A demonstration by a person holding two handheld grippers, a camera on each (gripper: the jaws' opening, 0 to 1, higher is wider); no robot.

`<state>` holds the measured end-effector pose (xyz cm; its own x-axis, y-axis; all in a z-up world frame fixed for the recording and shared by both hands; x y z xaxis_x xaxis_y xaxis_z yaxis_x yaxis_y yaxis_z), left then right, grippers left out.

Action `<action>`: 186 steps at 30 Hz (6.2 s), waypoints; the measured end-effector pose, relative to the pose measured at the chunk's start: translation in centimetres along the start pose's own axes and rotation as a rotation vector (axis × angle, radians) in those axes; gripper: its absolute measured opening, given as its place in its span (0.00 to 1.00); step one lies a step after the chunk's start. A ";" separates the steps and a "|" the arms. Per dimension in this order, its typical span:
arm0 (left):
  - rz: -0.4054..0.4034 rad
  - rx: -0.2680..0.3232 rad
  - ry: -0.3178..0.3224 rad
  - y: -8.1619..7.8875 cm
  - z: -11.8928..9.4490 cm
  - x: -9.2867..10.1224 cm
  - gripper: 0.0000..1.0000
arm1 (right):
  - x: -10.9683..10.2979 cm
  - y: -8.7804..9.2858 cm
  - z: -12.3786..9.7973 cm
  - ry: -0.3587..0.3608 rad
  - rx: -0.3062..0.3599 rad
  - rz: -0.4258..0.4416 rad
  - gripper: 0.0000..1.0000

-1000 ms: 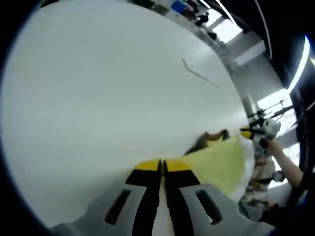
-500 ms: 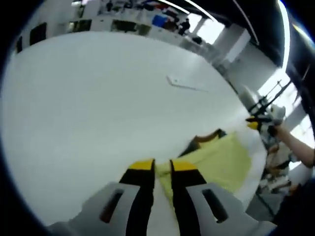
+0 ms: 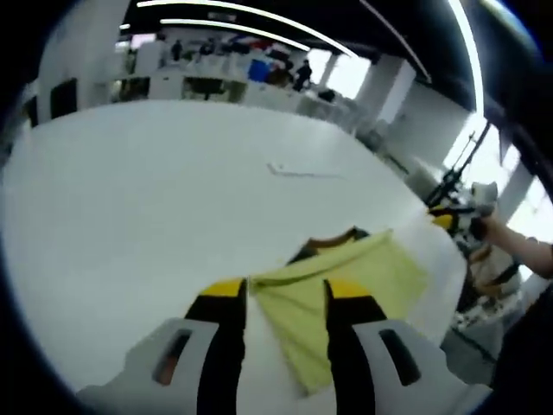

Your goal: Fold the garment on the visible template until the final outline fits inside the template.

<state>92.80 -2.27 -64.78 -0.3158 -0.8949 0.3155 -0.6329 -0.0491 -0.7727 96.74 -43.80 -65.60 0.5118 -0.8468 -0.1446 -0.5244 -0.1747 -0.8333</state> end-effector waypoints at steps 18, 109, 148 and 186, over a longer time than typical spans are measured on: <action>0.051 0.074 0.027 1.3 -6.0 5.1 0.67 | -3.8 1.9 -8.1 0.028 0.105 0.112 0.61; 0.126 -0.084 0.014 5.6 4.5 3.9 0.46 | -7.8 4.4 4.3 -0.195 -0.046 -0.037 0.17; 0.209 -0.169 -0.020 5.9 12.4 -0.5 0.29 | -2.9 5.3 13.8 -0.116 -0.159 -0.146 0.11; 0.213 -0.139 -0.048 2.9 14.1 -1.5 0.28 | 0.2 3.2 15.7 -0.068 -0.150 -0.288 0.01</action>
<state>101.39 -7.38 -75.28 -0.4206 -0.8986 0.1249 -0.6480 0.2013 -0.7346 105.79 -36.64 -76.69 0.6955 -0.7171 0.0464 -0.4429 -0.4786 -0.7581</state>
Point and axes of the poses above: the point that each gripper's makers call its tool centre point, and the gripper's own axes: z roughly forward along the fingers, x roughly to its right, y roughly out of its underside, the point moved 1 cm from there along -z, roughly backward along the fingers, and after that the axes turned 3 degrees about x, right-handed, at the moved point
